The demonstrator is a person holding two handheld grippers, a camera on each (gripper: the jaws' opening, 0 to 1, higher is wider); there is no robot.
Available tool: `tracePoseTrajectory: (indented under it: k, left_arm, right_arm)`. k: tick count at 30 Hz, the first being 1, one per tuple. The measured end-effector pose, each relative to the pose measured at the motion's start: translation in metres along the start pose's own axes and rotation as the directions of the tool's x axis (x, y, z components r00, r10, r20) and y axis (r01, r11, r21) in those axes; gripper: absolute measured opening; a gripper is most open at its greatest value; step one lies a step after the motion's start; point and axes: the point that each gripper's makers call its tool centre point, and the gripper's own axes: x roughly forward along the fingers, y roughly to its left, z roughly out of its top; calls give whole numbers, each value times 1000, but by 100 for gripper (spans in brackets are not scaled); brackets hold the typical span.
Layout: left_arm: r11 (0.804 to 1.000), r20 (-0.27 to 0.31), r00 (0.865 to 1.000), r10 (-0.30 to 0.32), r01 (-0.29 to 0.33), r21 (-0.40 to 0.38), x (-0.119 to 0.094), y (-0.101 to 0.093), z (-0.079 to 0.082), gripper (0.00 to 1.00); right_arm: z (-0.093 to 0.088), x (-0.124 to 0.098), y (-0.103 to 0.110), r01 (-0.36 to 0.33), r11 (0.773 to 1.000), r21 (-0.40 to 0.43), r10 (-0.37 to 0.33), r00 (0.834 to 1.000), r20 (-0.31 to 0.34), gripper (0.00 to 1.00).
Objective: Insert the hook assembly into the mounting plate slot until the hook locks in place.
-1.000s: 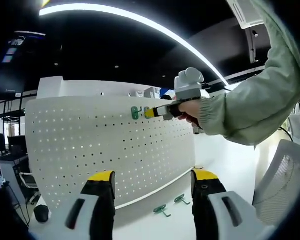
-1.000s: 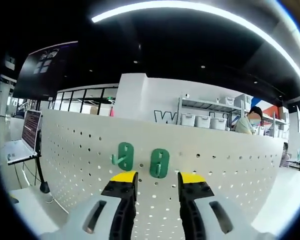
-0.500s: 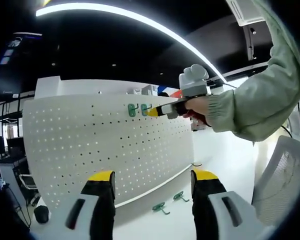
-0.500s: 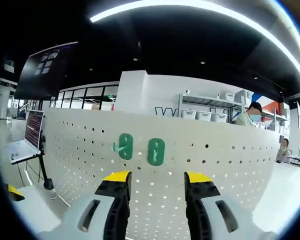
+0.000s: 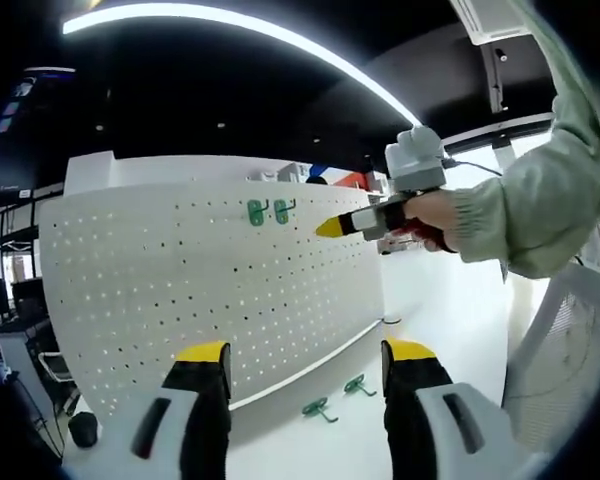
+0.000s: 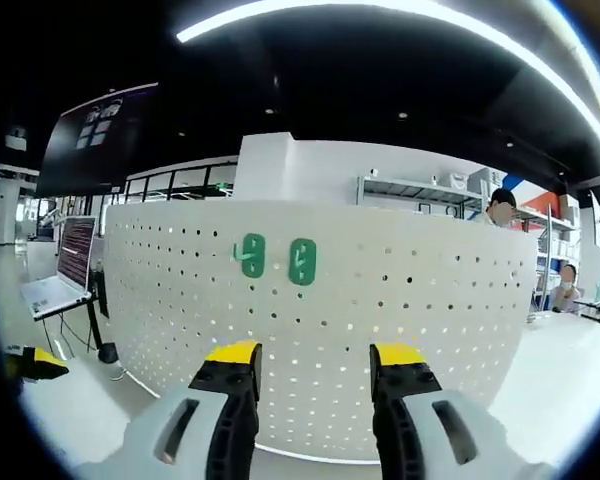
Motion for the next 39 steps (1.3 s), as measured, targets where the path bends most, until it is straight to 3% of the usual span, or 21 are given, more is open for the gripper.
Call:
tracePoseTrajectory:
  k: [10, 13, 28, 39]
  left_arm:
    - [1000, -22, 1000, -1, 1, 13, 0, -1, -5, 63]
    - [1000, -30, 1000, -2, 2, 18, 1, -1, -7, 63]
    - [999, -66, 998, -9, 13, 47, 2, -5, -15, 62]
    - [998, -92, 996, 8, -2, 59, 1, -2, -22, 61]
  right_arm:
    - [-26, -33, 4, -37, 999, -6, 37, 998, -44, 42]
    - [-29, -47, 6, -55, 998, 29, 56, 998, -42, 41]
    - [-48, -103, 4, -71, 996, 46, 74, 995, -66, 43]
    - [-61, -128, 27, -146, 986, 80, 151, 987, -52, 47]
